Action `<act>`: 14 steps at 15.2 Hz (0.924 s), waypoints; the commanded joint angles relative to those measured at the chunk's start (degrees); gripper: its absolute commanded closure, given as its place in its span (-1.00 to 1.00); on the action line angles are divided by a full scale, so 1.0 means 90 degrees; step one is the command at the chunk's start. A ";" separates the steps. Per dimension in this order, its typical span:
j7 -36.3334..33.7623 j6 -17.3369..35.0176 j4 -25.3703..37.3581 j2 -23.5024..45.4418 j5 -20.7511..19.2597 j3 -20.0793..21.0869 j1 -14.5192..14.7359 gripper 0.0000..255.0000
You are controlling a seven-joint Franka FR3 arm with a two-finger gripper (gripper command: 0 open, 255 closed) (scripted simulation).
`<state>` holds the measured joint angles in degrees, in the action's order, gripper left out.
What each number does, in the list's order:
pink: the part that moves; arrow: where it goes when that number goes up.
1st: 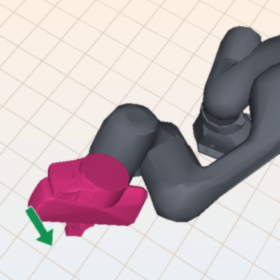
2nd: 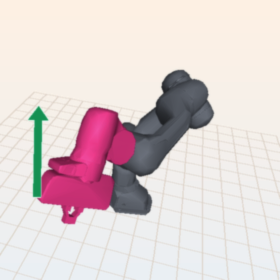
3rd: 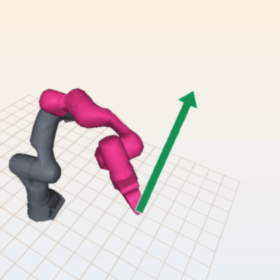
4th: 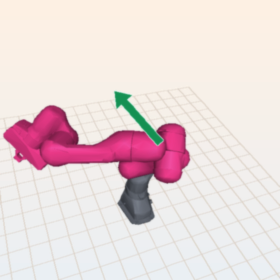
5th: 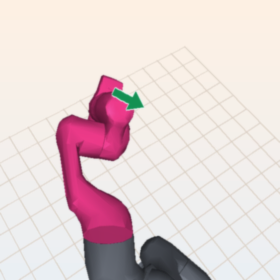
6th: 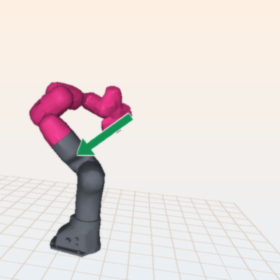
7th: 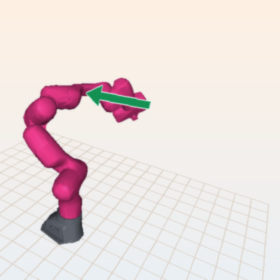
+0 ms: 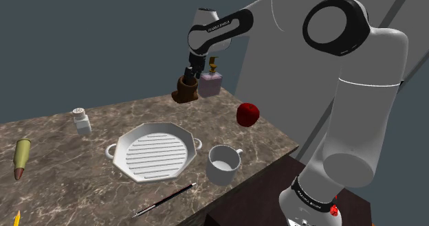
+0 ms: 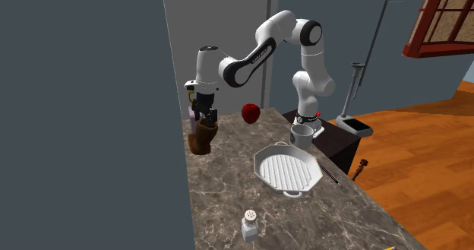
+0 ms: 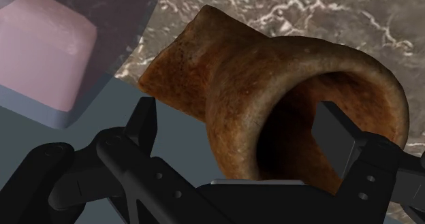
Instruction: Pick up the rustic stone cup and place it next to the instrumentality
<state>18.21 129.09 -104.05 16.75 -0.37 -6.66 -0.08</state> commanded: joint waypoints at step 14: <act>-0.0001 -0.0072 0.0041 -0.0032 -0.0003 -0.0001 0.0002 1.00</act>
<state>18.20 128.83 -103.91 16.64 -0.39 -6.67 -0.07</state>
